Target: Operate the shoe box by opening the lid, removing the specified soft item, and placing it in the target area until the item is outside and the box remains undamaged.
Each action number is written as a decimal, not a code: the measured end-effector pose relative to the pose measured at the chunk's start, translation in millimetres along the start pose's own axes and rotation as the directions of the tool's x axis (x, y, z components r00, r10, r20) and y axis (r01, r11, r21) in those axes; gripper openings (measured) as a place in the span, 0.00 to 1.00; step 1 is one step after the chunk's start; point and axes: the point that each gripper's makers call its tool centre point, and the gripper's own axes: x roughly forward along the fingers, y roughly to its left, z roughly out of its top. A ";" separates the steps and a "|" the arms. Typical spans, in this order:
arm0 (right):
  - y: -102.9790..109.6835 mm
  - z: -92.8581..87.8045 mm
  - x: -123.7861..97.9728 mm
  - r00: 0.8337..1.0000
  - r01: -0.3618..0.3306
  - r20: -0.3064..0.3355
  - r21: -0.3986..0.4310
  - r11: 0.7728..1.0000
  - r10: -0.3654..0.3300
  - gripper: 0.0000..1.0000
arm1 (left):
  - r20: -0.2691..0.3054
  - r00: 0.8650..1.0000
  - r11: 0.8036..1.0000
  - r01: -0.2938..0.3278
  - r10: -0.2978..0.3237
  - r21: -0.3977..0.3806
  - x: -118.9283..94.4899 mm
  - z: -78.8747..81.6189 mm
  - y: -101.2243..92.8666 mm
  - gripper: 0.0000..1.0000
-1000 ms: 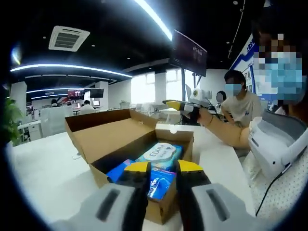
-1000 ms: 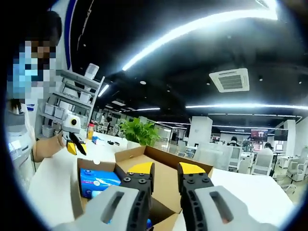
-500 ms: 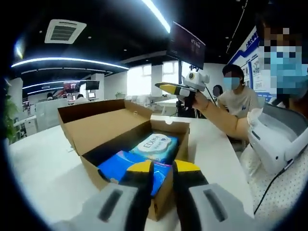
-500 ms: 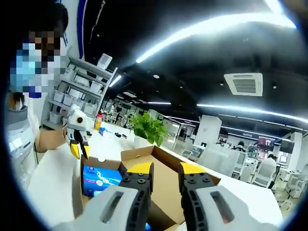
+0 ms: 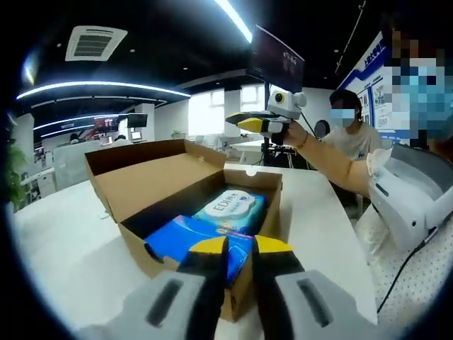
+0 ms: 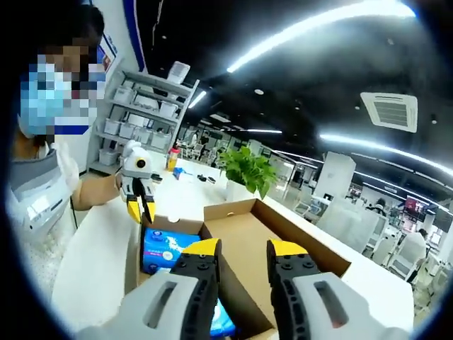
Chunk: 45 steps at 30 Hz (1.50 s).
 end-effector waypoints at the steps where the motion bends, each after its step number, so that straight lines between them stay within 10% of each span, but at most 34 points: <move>1: 3.0 -1.3 1.3 1.000 -0.013 -0.010 -0.011 1.000 0.012 0.28 | 0.000 1.000 1.000 -0.002 0.002 0.000 -0.1 0.0 0.2 0.12; 26: 32.7 -29.2 24.4 0.941 -0.216 -0.281 -0.074 0.974 0.187 0.47 | 0.012 1.000 1.000 0.001 -0.001 0.002 2.7 -0.3 -2.0 0.10; 45: 69.4 -62.7 39.8 0.786 -0.412 -0.531 -0.069 0.908 0.316 0.53 | 0.009 1.000 1.000 -0.001 0.001 0.009 2.9 -0.8 -2.3 0.10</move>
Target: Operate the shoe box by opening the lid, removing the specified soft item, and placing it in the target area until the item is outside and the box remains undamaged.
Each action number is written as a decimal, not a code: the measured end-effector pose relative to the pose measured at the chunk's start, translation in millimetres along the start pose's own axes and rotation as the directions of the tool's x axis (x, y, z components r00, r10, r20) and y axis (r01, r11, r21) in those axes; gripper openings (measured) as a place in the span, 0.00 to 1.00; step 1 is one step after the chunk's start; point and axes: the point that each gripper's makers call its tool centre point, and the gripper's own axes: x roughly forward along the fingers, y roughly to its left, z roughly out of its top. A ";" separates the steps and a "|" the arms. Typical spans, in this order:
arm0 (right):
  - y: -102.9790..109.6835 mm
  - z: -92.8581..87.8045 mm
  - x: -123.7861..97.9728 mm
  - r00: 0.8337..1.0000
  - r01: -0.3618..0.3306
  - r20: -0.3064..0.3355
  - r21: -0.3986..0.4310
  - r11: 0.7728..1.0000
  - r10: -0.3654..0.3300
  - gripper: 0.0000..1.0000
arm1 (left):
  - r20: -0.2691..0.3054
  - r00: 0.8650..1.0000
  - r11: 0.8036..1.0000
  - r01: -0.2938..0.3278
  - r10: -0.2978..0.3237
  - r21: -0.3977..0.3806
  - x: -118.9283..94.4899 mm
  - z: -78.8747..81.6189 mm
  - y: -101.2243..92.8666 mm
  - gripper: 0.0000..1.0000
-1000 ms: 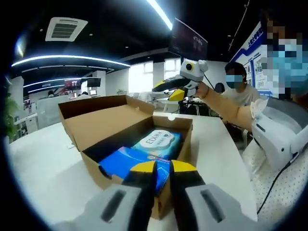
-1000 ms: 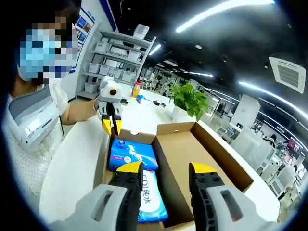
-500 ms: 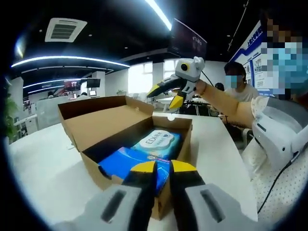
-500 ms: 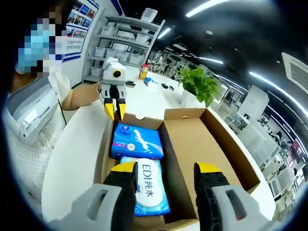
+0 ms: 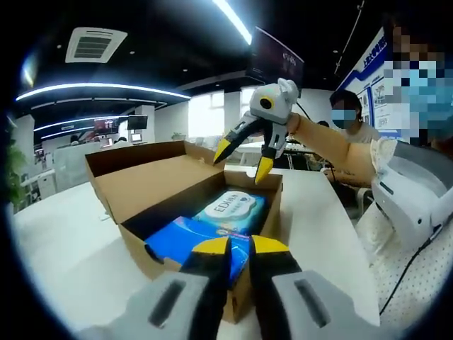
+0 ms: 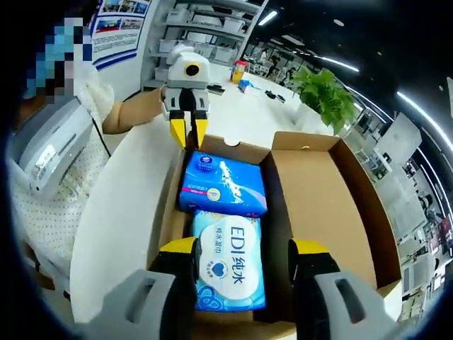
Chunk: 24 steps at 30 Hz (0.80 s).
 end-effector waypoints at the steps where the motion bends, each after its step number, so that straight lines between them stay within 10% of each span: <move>1: 1.7 -0.4 1.1 1.000 -0.011 -0.009 0.002 1.000 0.011 0.54 | 0.000 1.000 1.000 0.000 0.000 0.000 -0.1 0.0 0.2 0.10; 24: 22.1 -24.1 27.3 0.951 -0.168 -0.265 -0.004 0.986 0.161 0.66 | -0.001 1.000 1.000 0.002 -0.002 -0.002 -1.7 0.4 0.7 0.10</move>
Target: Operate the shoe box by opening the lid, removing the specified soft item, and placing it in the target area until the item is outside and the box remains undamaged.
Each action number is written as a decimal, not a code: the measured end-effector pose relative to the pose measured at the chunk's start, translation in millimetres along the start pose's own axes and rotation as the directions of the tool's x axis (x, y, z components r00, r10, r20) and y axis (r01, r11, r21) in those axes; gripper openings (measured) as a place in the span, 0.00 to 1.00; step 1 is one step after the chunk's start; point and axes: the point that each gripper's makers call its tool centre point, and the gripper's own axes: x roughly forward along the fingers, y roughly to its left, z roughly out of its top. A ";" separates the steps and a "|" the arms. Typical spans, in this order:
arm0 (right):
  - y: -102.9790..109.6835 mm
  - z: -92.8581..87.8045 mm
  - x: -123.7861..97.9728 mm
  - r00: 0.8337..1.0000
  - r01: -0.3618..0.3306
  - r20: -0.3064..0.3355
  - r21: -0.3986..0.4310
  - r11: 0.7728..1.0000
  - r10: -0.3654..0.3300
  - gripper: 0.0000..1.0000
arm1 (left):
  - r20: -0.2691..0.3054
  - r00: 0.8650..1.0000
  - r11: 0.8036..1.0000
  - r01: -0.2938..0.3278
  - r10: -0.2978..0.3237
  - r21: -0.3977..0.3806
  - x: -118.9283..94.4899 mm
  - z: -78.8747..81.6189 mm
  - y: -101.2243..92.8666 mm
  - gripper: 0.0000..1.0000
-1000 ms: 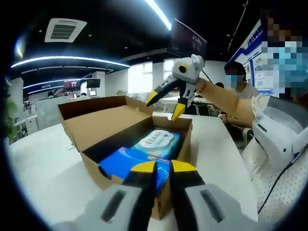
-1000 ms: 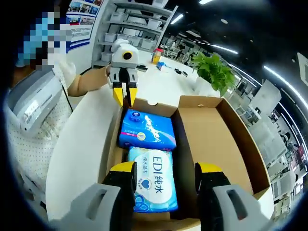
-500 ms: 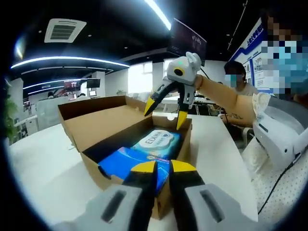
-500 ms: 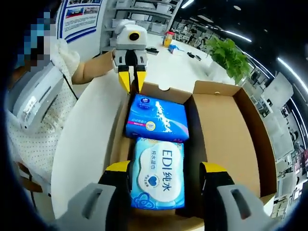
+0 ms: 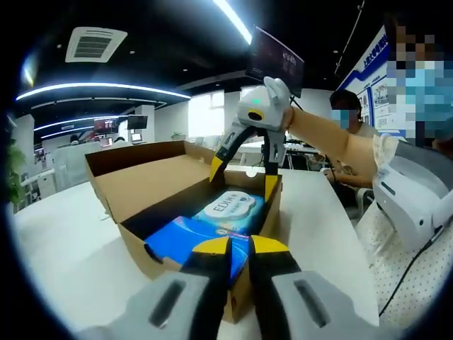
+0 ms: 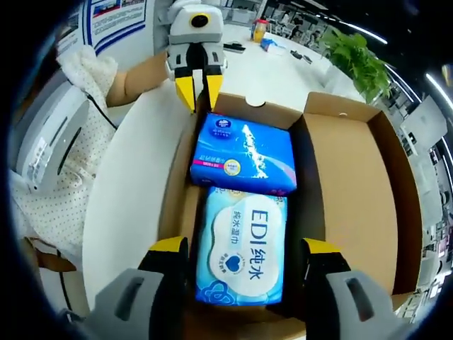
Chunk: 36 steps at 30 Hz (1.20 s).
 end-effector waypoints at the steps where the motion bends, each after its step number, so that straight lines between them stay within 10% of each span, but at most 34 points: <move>1: 0.4 -1.9 2.4 1.000 -0.008 -0.022 -0.008 1.000 0.007 0.66 | 0.000 1.000 1.000 0.000 0.000 0.000 0.0 0.0 0.0 0.10; 36: 5.0 -26.9 47.0 0.956 -0.153 -0.246 0.040 0.987 0.158 0.68 | -0.002 1.000 1.000 -0.002 0.002 -0.002 1.0 -0.7 -1.6 0.09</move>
